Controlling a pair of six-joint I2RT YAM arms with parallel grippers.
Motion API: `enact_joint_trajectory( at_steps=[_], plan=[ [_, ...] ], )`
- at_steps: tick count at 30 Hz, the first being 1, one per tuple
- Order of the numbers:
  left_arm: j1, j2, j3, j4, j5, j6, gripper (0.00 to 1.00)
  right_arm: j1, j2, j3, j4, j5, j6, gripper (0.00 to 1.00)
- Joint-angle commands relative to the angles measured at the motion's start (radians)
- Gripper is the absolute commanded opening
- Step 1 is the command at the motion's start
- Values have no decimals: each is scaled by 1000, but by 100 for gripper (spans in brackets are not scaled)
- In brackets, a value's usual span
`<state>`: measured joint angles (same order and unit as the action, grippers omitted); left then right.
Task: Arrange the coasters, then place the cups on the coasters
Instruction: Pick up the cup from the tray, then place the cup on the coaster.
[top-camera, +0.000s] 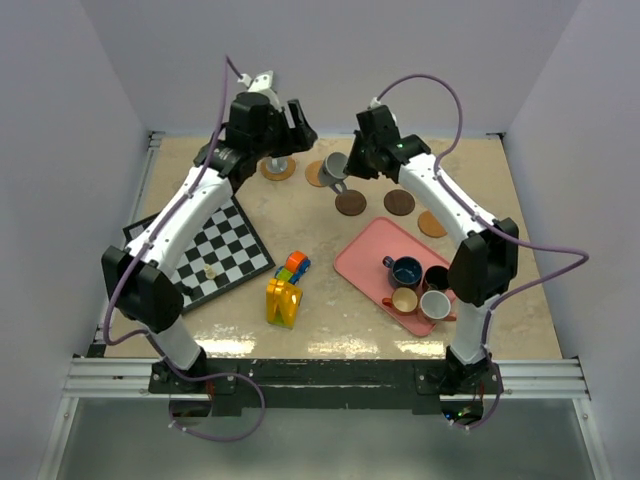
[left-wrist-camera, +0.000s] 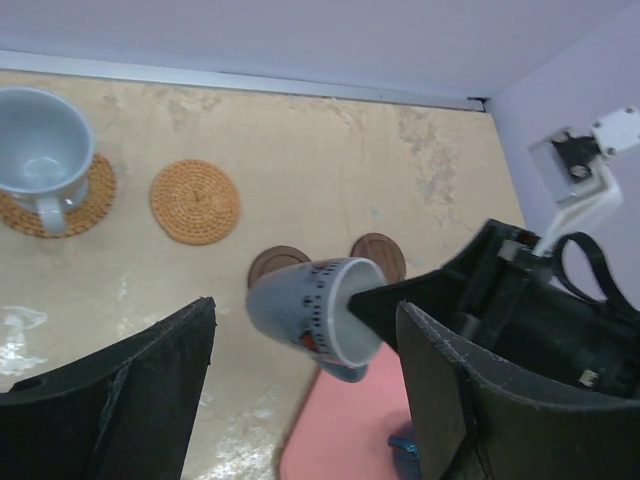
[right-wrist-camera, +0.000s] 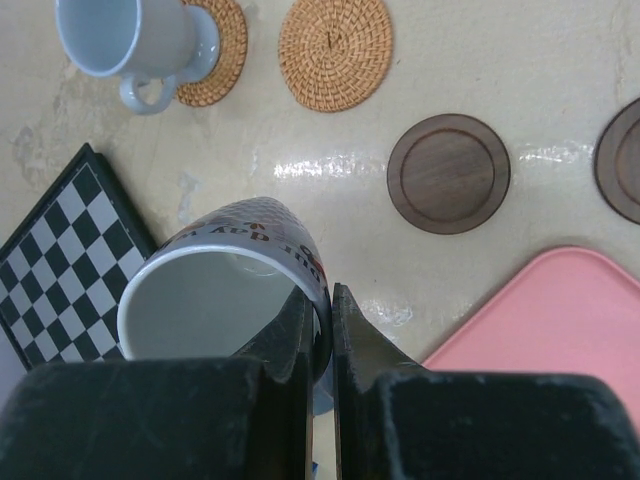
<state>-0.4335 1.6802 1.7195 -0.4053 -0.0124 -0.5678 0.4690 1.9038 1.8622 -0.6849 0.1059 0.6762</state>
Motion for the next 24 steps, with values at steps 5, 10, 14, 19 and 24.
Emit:
enact_joint_trajectory(
  at_steps=[5, 10, 14, 19, 24],
  plan=[
    [-112, 136, 170, -124, -89, -21, 78, 2, -20, 66, 80, 25, 25, 0],
    [-171, 208, 267, -253, -221, 26, 77, 2, -45, 29, 131, 23, 20, 0],
    [-192, 230, 265, -239, -248, 23, 72, 2, -37, 37, 128, 32, -3, 0],
    [-209, 297, 350, -285, -317, 48, 61, 8, -45, 28, 139, 35, -24, 0],
    [-212, 332, 377, -309, -373, 71, 47, 10, -32, 45, 142, 20, -32, 0]
  ],
)
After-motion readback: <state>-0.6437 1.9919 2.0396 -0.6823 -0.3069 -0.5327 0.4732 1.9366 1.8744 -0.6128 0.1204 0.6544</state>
